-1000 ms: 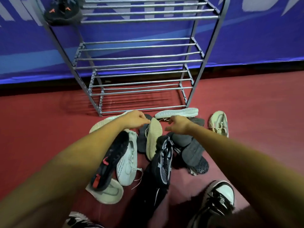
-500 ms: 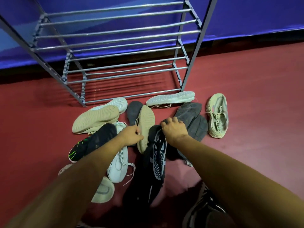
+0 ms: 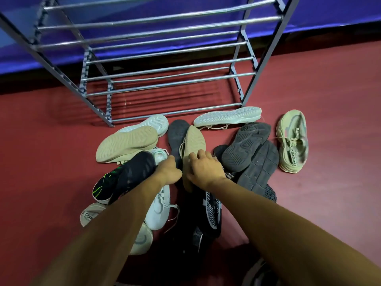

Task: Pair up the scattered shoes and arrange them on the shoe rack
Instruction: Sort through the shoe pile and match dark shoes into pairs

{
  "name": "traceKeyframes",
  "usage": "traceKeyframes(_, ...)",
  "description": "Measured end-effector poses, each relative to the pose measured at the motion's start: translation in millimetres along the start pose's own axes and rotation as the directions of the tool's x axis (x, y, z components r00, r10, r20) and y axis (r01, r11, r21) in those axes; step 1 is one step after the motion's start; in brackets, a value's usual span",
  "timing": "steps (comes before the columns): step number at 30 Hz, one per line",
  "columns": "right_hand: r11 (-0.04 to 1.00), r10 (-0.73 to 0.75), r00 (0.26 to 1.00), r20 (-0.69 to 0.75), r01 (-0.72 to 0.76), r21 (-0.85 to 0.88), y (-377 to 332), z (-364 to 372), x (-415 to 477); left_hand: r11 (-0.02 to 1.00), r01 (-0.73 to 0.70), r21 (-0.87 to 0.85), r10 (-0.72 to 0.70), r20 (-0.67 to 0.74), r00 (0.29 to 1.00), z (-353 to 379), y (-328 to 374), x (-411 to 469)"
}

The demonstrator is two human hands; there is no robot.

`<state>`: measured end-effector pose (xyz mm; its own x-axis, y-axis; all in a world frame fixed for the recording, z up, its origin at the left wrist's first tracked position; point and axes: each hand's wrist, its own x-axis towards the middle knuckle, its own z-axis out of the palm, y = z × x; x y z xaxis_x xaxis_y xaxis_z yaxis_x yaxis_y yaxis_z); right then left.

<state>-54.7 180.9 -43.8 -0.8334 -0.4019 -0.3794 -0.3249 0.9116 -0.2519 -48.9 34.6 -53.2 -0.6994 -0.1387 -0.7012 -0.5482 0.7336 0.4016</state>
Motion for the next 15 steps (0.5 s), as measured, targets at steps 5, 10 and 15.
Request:
traceKeyframes(5, 0.992, -0.082, 0.996, 0.021, 0.083, -0.093, -9, 15, 3, 0.976, -0.027, 0.217, 0.038, -0.046, 0.998, 6, -3, 1)
traceKeyframes(10, 0.992, -0.034, 0.999, 0.015, 0.036, -0.122, -7, 12, 5, 0.972, -0.054, 0.230, 0.066, -0.046, 0.997, 4, -15, 5)
traceKeyframes(15, 0.990, 0.032, 1.000, 0.001, -0.031, -0.138, 3, 1, 5, 0.966, -0.059, 0.250, 0.075, -0.056, 0.996, -2, -22, 5)
